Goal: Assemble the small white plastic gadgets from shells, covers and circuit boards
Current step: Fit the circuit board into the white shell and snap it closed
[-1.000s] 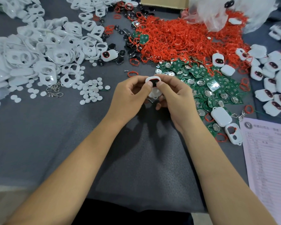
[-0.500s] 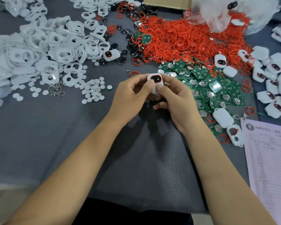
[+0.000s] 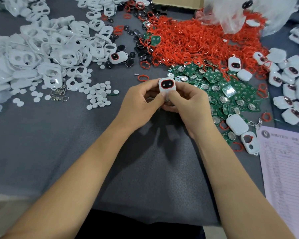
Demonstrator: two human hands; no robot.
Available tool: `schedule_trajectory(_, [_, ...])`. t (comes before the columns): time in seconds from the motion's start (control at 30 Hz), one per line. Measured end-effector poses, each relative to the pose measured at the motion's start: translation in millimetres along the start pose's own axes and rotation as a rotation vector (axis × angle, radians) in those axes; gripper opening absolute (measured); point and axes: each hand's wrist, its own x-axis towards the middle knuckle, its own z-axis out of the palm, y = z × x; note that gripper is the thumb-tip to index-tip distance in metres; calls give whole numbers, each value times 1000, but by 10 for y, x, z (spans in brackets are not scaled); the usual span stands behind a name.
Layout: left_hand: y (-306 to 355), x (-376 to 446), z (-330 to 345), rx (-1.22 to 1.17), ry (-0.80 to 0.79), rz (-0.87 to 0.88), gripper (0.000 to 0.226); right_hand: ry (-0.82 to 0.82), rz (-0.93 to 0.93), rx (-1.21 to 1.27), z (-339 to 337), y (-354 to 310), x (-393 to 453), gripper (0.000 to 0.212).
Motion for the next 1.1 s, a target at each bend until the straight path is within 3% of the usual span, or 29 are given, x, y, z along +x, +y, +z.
schedule_trajectory(0.67, [167, -186, 175, 86, -31, 61, 22, 105, -173, -136, -334, 2, -321, 10])
schedule_trajectory(0.93, [421, -205, 925, -103, -140, 45, 14, 376, -252, -190, -838, -27, -712, 13])
schedule_trajectory(1.1, [556, -155, 1323, -154, -211, 20, 12, 445, -189, -48, -1201, -138, -848, 19])
